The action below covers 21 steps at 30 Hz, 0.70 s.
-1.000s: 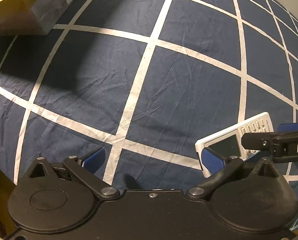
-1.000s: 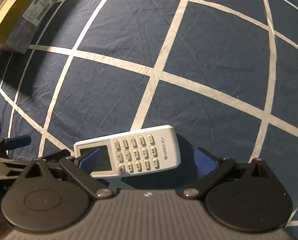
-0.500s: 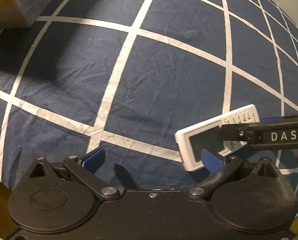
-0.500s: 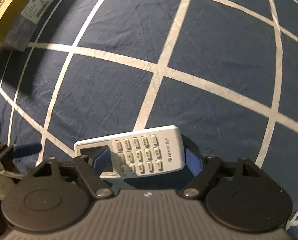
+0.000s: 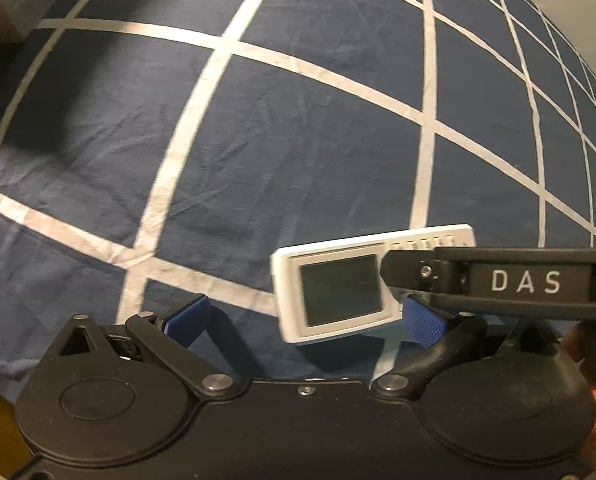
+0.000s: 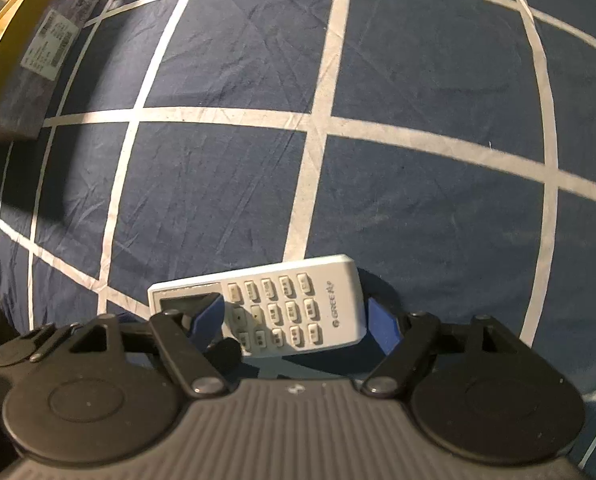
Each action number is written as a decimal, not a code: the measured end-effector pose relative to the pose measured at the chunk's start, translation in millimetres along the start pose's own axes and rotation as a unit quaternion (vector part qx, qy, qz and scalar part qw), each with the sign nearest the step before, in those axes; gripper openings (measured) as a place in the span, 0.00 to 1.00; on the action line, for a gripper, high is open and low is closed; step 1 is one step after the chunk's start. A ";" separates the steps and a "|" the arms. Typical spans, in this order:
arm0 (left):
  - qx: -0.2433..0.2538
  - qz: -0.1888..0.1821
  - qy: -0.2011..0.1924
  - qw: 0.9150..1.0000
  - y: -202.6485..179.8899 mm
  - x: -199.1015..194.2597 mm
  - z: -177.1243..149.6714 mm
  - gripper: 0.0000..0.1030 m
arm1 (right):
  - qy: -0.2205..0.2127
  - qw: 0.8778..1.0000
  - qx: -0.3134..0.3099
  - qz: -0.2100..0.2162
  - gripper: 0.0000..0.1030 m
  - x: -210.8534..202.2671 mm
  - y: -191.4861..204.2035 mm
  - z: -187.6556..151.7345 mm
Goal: Organize objects
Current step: 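Close the right gripper on the white GREE remote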
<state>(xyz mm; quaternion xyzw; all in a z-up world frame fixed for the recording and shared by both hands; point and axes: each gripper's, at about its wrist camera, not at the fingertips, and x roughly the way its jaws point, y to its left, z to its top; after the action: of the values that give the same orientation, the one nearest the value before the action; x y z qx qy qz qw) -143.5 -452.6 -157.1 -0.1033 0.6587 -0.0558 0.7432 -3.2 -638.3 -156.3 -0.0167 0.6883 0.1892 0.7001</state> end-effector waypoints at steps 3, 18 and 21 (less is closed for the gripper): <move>-0.001 0.002 -0.003 1.000 -4.2 -0.3 1.6 1.00 | -0.002 1.000 -0.016 0.000 0.74 -0.6 -0.7 2.1; -0.001 -0.006 0.003 1.000 -14.3 -0.5 7.2 0.85 | 0.000 0.999 -0.039 0.006 0.68 -1.3 1.2 4.0; 0.000 -0.023 0.004 1.000 -13.2 -1.2 7.2 0.77 | -0.002 0.999 -0.031 0.009 0.67 -1.7 0.2 2.5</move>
<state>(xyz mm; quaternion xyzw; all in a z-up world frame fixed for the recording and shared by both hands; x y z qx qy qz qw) -135.8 -464.6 -152.2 -0.1179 0.6594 -0.0735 0.7388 -0.8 -637.8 -154.5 -0.0318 0.6812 0.2165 0.6987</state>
